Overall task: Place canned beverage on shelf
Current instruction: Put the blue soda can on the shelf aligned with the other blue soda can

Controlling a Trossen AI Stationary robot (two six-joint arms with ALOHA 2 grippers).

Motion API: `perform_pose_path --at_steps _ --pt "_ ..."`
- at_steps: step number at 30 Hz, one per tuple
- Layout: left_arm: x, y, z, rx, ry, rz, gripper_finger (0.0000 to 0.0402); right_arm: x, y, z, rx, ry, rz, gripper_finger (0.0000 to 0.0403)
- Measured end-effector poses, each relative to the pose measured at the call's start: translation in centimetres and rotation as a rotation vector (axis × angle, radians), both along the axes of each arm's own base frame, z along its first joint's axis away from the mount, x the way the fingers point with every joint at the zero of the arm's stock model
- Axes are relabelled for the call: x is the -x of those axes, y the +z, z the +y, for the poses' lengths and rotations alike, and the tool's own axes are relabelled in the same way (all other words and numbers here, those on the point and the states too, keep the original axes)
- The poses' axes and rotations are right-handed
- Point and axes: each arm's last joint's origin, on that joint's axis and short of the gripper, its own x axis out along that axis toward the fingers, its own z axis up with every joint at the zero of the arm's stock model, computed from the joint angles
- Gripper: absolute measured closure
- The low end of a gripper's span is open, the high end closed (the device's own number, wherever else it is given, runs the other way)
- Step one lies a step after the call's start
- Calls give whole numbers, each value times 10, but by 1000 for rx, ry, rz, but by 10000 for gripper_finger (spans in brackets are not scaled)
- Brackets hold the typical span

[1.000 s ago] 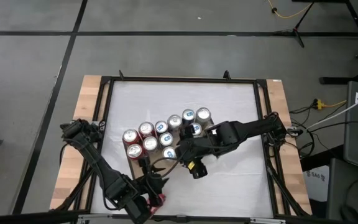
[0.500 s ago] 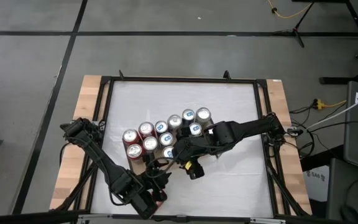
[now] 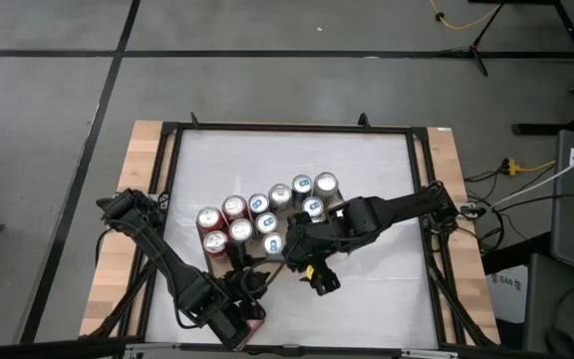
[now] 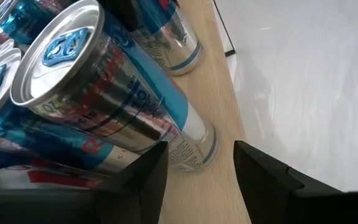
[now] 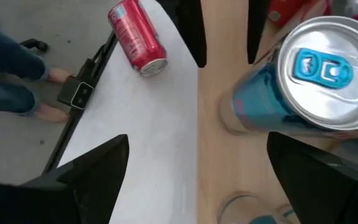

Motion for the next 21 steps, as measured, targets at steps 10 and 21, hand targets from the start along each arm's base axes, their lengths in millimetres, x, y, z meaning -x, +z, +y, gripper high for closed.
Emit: perform_pose_path --at_steps 10,21 --pt "0 2 -11 58 -22 -60 229 1 2 -3 48 -33 -16 31" --pt "-1 3 -16 98 -26 -103 229 2 7 -8 162 -113 -72 31"
